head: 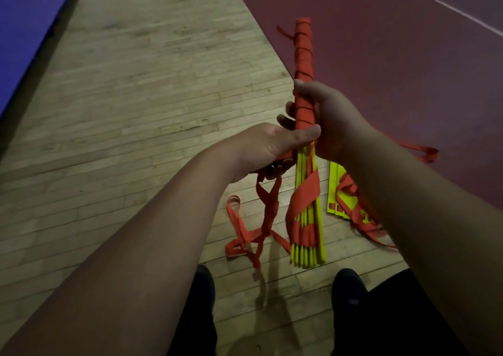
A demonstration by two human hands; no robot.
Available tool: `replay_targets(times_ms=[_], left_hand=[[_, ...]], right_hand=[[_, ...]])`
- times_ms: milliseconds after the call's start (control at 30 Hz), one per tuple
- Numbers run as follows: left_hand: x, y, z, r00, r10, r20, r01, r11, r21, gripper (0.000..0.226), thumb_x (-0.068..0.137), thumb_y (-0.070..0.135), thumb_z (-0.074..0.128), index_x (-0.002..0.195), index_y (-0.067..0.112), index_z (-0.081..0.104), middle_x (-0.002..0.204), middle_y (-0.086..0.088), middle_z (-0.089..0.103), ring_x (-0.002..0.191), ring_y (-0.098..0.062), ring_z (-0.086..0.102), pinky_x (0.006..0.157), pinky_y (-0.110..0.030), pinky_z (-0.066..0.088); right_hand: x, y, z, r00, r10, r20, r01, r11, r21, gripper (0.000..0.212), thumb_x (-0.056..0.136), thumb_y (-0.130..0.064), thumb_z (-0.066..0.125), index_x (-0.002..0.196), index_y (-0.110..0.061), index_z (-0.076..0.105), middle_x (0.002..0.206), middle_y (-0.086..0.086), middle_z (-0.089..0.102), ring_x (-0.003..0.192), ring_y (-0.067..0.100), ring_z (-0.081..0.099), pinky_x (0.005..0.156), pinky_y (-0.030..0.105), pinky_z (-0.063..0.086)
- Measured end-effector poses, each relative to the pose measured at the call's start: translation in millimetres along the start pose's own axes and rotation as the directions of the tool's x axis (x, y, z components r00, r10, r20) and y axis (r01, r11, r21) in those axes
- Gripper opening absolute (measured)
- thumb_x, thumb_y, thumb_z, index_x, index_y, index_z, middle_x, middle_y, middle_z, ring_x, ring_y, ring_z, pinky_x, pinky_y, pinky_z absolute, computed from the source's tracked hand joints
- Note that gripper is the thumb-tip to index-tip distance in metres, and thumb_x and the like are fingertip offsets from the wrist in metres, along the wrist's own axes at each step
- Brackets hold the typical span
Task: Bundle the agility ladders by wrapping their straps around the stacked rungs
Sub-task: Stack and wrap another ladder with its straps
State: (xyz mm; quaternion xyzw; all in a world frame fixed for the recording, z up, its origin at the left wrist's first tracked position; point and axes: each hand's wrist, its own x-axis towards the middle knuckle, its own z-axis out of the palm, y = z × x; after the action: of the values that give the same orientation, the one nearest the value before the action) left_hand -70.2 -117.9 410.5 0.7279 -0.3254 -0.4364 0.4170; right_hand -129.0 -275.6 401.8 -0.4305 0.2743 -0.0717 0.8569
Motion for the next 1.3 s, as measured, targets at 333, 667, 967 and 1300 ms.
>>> replay_targets(times_ms=[333, 667, 967, 1300], left_hand=[[-2.8, -8.7, -20.0, 0.999, -0.044, 0.021, 0.035, 0.949, 0.313, 0.029, 0.104, 0.052, 0.067, 0.105, 0.026, 0.079, 0.085, 0.005, 0.081, 0.061, -0.010, 0.055, 0.060, -0.029, 0.044], [-8.8, -19.7, -57.0, 0.940, -0.053, -0.337, 0.249, 0.781, 0.573, 0.014, 0.083, 0.043, 0.092, 0.087, 0.038, 0.080, 0.089, 0.012, 0.076, 0.080, -0.016, 0.075, 0.073, -0.038, 0.064], [-1.4, -40.7, -72.6, 0.922, -0.140, -0.360, 0.344, 0.724, 0.599, 0.013, 0.088, 0.042, 0.089, 0.089, 0.033, 0.080, 0.087, 0.006, 0.075, 0.084, -0.015, 0.072, 0.068, -0.032, 0.050], [10.4, -29.1, -30.5, 0.998, -0.060, -0.014, 0.060, 0.894, 0.444, 0.040, 0.087, 0.032, 0.091, 0.123, 0.036, 0.073, 0.113, 0.019, 0.076, 0.103, 0.002, 0.072, 0.089, -0.025, 0.055]], right_hand=[[1.6, 7.1, -7.6, 0.975, -0.096, -0.200, 0.034, 0.957, -0.289, 0.040, 0.098, -0.028, 0.079, 0.131, -0.025, 0.056, 0.123, 0.011, 0.063, 0.075, 0.024, 0.079, 0.065, 0.044, 0.064], [-6.0, 9.6, -9.9, 0.956, -0.122, -0.268, -0.080, 0.768, -0.636, 0.041, 0.102, -0.032, 0.072, 0.134, -0.020, 0.049, 0.110, 0.009, 0.064, 0.054, 0.013, 0.074, 0.056, 0.041, 0.066], [-7.1, 1.7, -14.0, 0.939, 0.026, -0.342, -0.219, 0.812, -0.541, 0.031, 0.102, -0.037, 0.074, 0.113, -0.015, 0.056, 0.093, 0.005, 0.069, 0.047, 0.009, 0.071, 0.043, 0.028, 0.057], [-2.8, 5.2, -4.5, 0.954, 0.101, -0.281, -0.216, 0.883, -0.416, 0.028, 0.101, -0.036, 0.074, 0.114, -0.016, 0.058, 0.069, 0.002, 0.067, 0.048, 0.009, 0.068, 0.042, 0.026, 0.055]])
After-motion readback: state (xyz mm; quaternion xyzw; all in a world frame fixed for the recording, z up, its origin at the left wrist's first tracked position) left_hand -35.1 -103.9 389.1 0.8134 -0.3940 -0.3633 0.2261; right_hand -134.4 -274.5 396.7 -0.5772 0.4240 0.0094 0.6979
